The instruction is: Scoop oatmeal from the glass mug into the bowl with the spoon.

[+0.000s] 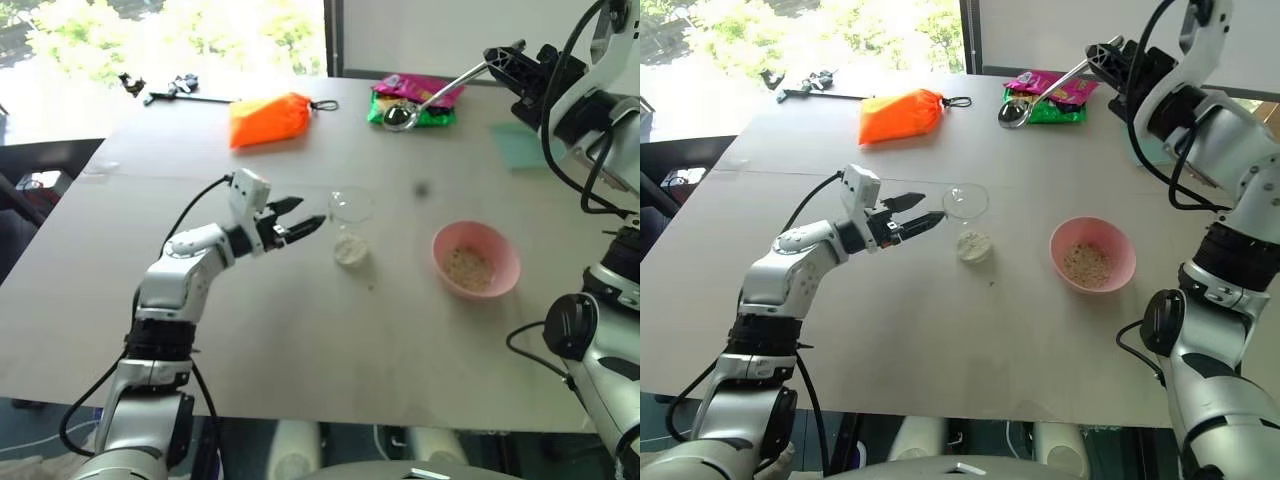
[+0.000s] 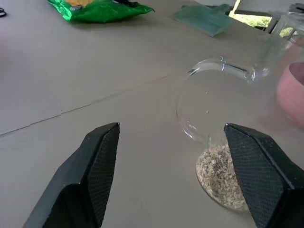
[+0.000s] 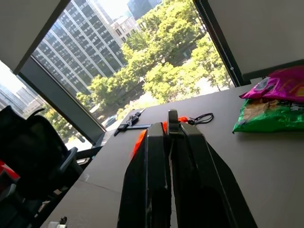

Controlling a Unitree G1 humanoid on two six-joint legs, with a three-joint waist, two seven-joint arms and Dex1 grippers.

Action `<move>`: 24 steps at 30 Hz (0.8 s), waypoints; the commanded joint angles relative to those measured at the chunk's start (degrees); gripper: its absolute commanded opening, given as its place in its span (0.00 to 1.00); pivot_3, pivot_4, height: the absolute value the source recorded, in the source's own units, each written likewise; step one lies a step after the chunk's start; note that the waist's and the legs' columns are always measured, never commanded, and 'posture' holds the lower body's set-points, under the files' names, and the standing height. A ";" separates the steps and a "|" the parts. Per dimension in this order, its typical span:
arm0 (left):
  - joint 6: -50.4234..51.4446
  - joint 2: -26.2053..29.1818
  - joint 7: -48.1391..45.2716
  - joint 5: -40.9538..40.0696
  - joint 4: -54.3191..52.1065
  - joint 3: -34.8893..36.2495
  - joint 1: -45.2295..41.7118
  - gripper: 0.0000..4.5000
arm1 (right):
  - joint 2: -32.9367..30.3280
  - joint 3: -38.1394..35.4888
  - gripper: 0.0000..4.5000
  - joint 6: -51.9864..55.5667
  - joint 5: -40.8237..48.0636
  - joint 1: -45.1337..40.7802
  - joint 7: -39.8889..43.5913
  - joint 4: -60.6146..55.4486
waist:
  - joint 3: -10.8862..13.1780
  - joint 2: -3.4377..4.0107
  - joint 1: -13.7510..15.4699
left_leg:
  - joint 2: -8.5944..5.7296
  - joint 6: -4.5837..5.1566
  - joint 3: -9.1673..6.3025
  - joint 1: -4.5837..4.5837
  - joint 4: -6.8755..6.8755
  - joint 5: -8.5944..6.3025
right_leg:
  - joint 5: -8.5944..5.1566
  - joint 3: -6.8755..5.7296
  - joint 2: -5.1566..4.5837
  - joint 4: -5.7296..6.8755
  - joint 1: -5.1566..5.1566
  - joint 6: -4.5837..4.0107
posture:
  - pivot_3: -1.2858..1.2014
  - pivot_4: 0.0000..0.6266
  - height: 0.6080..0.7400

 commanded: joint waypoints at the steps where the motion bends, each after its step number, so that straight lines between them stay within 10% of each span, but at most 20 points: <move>1: -5.92 -0.95 -3.84 3.15 6.72 -1.89 -4.06 0.81 | -1.39 -2.02 0.00 -0.84 4.78 0.53 -3.29 -5.18 | 0.00 0.01 0.01 | 0.00 0.00 0.00 0.01 -0.01 0.00 | 0.00 0.00 0.00 0.00 0.00 0.00 | 0.52 0.24 1.00; 9: -14.25 -4.97 -6.72 8.38 21.13 -3.73 -12.66 0.81 | -2.88 -1.29 0.00 -2.98 11.08 3.93 -9.59 -9.40 | 0.00 0.00 0.27 | 0.00 0.00 0.02 0.00 0.00 0.00 | 0.00 0.01 0.00 -0.02 0.00 0.00 | 0.52 0.24 1.00; 18: -19.88 -8.79 -6.43 10.69 33.03 -2.36 -19.14 0.04 | -4.85 0.77 0.00 -6.68 15.36 6.51 -12.83 -11.32 | -0.01 0.00 0.10 | 0.00 0.01 0.02 -0.01 0.00 -0.01 | 0.00 0.03 0.00 -0.03 0.00 0.01 | 0.52 0.24 1.00; 24: -17.10 -10.19 -1.44 8.73 26.15 0.47 -16.39 0.01 | -7.22 4.00 0.00 -7.09 18.69 7.39 -10.94 -13.64 | -0.01 0.01 0.11 | 0.00 0.01 0.01 0.03 0.02 0.00 | 0.00 0.08 0.00 0.02 0.01 0.01 | 0.52 0.24 1.00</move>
